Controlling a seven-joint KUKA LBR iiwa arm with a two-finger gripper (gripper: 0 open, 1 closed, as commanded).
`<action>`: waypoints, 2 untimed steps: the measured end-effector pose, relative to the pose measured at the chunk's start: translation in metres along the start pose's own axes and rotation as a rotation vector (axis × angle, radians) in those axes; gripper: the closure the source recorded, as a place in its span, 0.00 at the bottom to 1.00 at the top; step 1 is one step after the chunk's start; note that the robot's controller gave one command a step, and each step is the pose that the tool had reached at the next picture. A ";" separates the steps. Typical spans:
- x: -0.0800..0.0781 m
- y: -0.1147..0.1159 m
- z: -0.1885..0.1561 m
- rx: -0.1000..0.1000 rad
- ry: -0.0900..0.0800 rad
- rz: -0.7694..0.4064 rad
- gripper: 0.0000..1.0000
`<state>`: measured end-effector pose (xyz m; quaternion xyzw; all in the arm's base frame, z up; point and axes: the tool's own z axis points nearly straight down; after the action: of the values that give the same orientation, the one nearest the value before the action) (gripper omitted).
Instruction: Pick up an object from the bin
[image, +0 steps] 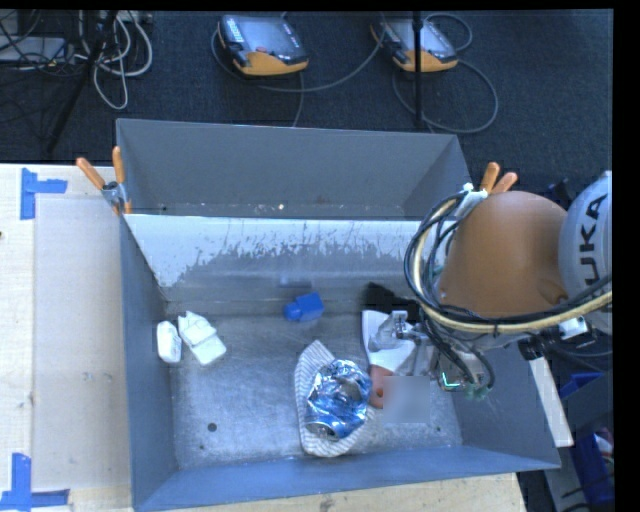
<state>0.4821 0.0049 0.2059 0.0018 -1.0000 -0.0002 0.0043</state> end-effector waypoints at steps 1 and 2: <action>-0.001 0.000 -0.002 0.000 -0.004 0.000 0.00; -0.009 0.005 0.014 0.001 -0.013 -0.051 0.00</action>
Offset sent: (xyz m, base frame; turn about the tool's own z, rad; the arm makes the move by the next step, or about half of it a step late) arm 0.0277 0.0276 -0.0861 -0.2491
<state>0.4907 0.0101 0.1921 0.0274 -0.9996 0.0004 -0.0020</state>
